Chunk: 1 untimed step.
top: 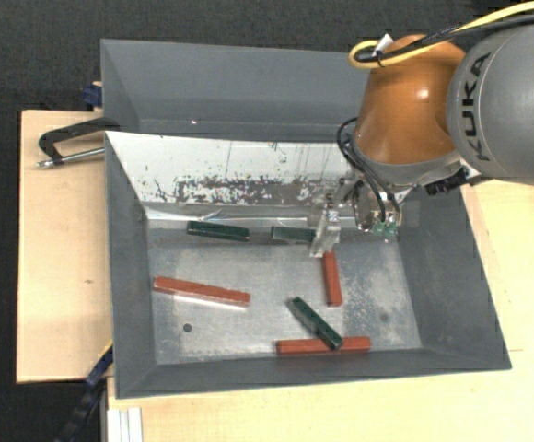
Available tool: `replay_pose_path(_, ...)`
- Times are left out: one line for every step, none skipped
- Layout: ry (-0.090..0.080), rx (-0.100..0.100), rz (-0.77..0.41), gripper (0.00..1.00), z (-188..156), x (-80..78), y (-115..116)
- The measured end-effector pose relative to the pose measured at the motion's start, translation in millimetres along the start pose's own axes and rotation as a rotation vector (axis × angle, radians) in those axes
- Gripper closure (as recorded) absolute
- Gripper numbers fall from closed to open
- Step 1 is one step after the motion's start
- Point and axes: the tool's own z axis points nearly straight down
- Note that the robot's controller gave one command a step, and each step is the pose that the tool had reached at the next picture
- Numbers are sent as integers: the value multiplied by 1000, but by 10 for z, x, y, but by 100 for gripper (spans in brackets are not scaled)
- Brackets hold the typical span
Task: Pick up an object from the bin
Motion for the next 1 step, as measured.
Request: replay_pose_path(6,0,-93,100,-194,100,-36)
